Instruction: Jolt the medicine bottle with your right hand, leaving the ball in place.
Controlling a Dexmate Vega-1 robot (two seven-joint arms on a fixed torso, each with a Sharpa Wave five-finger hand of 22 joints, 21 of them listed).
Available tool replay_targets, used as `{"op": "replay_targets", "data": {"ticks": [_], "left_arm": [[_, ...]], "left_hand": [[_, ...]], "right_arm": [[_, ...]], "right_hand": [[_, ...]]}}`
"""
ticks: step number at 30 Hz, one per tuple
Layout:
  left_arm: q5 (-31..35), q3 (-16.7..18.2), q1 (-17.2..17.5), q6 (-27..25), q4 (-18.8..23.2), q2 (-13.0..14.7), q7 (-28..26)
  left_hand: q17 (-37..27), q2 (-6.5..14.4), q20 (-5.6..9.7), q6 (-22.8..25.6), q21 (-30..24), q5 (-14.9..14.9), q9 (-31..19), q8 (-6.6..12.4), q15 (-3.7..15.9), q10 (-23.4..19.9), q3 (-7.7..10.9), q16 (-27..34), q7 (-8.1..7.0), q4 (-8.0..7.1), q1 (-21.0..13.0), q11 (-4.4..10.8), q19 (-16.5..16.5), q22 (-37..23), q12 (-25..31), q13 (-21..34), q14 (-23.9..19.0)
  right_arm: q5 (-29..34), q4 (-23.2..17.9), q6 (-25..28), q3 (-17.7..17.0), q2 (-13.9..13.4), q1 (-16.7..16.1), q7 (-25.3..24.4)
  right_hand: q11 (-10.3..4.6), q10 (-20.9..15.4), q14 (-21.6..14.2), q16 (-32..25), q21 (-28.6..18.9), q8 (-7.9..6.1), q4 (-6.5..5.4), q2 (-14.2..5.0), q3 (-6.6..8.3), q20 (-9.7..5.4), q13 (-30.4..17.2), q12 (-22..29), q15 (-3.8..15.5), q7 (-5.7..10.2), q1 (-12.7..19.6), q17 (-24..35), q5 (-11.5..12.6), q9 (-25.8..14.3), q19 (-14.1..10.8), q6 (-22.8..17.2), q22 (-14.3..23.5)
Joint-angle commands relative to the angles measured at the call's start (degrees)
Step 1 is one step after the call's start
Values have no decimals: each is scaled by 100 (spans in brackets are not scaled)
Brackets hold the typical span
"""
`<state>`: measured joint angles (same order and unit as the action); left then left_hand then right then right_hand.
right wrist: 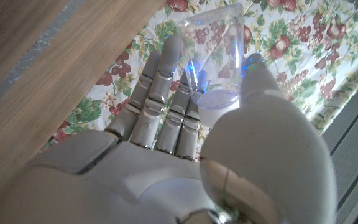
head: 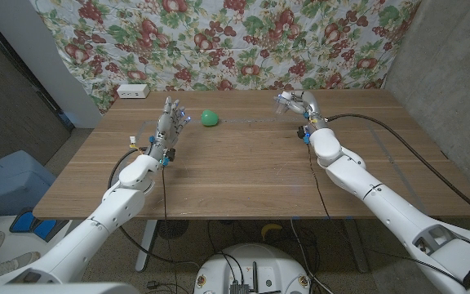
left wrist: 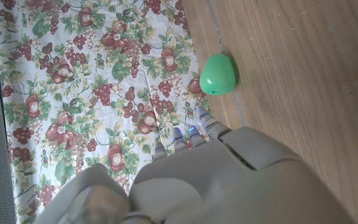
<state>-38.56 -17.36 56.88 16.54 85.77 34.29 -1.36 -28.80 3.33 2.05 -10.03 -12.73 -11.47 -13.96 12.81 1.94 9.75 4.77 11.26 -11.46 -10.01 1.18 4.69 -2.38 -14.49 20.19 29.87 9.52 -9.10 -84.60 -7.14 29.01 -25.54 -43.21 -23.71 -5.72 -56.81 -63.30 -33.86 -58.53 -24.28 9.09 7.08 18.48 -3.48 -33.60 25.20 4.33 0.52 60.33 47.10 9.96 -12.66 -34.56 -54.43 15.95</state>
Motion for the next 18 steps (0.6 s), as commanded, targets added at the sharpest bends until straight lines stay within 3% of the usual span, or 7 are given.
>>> {"op": "replay_targets", "data": {"ticks": [1,10,18], "left_arm": [[-4,24,29,14,32,0,-24],[15,8,-15,7,10,-2,-5],[18,15,0,0,26,-1,-35]], "left_hand": [[-17,423,359,-246,-37,-40,-32,19,1185,230,-5,35,-52,-42,13,7,-39,-18,40,24,941],[-17,423,359,-246,-37,-40,-32,19,1185,230,-5,35,-52,-42,13,7,-39,-18,40,24,941],[-17,423,359,-246,-37,-40,-32,19,1185,230,-5,35,-52,-42,13,7,-39,-18,40,24,941]], "right_arm": [[-472,278,-673,-417,696,-290,-794],[-589,287,-702,-477,777,-324,-886],[-525,234,-617,-425,673,-319,-820]], "right_hand": [[5,-73,-796,52,-46,33,-3,-1459,-36,-882,-18,-24,877,12,1506,2,20,-21,26,-28,-10],[14,-82,-821,72,-107,44,-4,-1468,-46,-882,-37,-41,876,9,1515,19,19,-25,59,-25,-35],[18,-93,-829,94,-149,50,-4,-1471,-53,-882,-43,-56,876,4,1521,22,18,-28,80,-26,-52]]}}
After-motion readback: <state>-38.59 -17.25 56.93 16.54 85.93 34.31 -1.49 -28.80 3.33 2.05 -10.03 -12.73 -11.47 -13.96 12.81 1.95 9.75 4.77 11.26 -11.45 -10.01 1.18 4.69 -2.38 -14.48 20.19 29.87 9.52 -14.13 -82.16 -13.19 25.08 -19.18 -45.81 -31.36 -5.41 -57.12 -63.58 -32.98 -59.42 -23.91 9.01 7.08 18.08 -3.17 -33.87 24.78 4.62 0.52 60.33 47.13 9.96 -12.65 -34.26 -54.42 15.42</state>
